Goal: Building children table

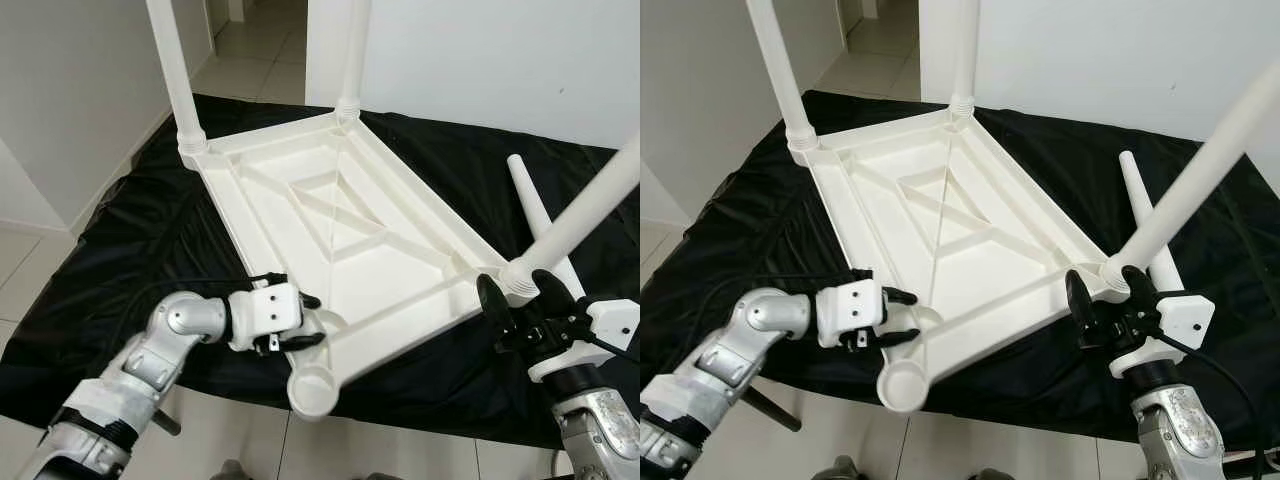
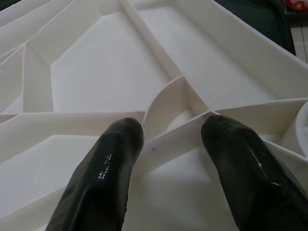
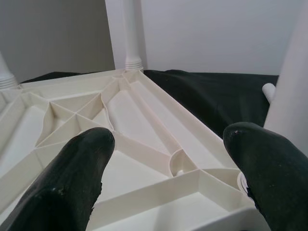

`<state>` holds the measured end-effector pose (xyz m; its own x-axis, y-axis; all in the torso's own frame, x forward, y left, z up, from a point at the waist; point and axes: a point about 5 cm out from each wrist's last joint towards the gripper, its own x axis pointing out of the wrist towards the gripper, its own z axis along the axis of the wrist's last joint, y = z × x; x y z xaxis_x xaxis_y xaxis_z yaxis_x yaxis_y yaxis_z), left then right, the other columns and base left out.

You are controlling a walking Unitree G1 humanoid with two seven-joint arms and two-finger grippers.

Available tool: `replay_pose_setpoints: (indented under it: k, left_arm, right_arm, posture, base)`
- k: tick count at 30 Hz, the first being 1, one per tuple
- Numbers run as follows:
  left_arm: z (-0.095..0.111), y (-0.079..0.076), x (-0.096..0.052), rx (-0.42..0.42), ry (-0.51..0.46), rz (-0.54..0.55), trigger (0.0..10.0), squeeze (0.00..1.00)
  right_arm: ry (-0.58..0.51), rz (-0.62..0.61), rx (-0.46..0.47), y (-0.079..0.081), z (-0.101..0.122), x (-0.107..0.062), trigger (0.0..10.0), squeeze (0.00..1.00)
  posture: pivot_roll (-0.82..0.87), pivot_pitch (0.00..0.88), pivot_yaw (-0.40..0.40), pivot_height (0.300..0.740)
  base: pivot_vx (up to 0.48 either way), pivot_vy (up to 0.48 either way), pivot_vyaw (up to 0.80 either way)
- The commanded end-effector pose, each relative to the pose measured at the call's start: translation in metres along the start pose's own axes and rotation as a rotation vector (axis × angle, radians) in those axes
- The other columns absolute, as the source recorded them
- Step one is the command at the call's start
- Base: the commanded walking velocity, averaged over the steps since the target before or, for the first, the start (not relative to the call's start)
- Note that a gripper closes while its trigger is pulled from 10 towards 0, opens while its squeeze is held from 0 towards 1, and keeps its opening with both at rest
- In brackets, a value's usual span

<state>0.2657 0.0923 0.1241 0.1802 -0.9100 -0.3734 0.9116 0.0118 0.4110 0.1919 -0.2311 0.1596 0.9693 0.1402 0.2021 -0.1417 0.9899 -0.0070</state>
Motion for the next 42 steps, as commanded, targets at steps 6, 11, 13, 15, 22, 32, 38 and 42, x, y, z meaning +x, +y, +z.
replay_pose_setpoints:
  k: [6,11,13,15,22,32,38,42]
  left_arm:
    - [-0.014,0.006,0.000,0.016,0.055,-0.031,10.0,0.00]
    - [-0.018,0.016,-0.005,0.012,0.081,0.006,10.0,0.00]
    - [-0.018,0.021,-0.009,0.011,0.088,0.016,10.0,0.00]
    - [-0.017,0.025,-0.011,-0.015,0.078,0.022,10.0,0.00]
    - [-0.012,0.036,-0.015,-0.088,0.035,0.040,10.0,0.00]
    - [-0.029,0.059,-0.023,0.055,0.200,-0.013,10.0,0.00]
    - [-0.027,0.069,-0.022,0.088,0.230,-0.011,10.0,1.00]
    - [-0.022,0.078,-0.023,0.112,0.227,0.001,10.0,1.00]
  right_arm:
    - [0.010,0.005,0.008,-0.001,-0.003,0.002,10.0,0.00]
    - [0.006,0.008,0.015,0.003,-0.003,0.001,10.0,0.00]
    - [0.001,0.002,0.014,0.006,-0.004,0.001,10.0,0.00]
    - [-0.009,-0.024,0.028,0.009,-0.006,0.000,10.0,0.00]
    - [-0.011,-0.042,0.093,0.030,-0.016,0.001,10.0,0.00]
    - [0.017,0.017,0.142,0.049,-0.025,0.001,10.0,0.00]
    - [0.017,0.013,0.138,0.050,-0.026,0.000,10.0,0.00]
    - [0.021,0.009,0.136,0.050,-0.027,-0.002,10.0,0.00]
  posture:
    - [-0.01,0.030,-0.011,0.740]
    - [-0.01,0.030,-0.008,0.740]
    - [-0.01,0.028,-0.002,0.740]
    - [-0.01,0.026,0.007,0.740]
    - [-0.01,0.021,0.015,0.740]
    - [-0.01,0.022,0.015,0.740]
    - [-0.02,0.020,0.022,0.740]
    - [-0.03,0.019,0.029,0.740]
  base:
    - [0.000,0.000,0.00]
    - [0.000,0.000,0.00]
    - [0.000,0.000,0.00]
    - [0.000,0.000,0.00]
    - [0.000,0.000,0.00]
    - [0.000,0.000,0.00]
    - [0.000,0.000,0.00]
    - [0.000,0.000,0.00]
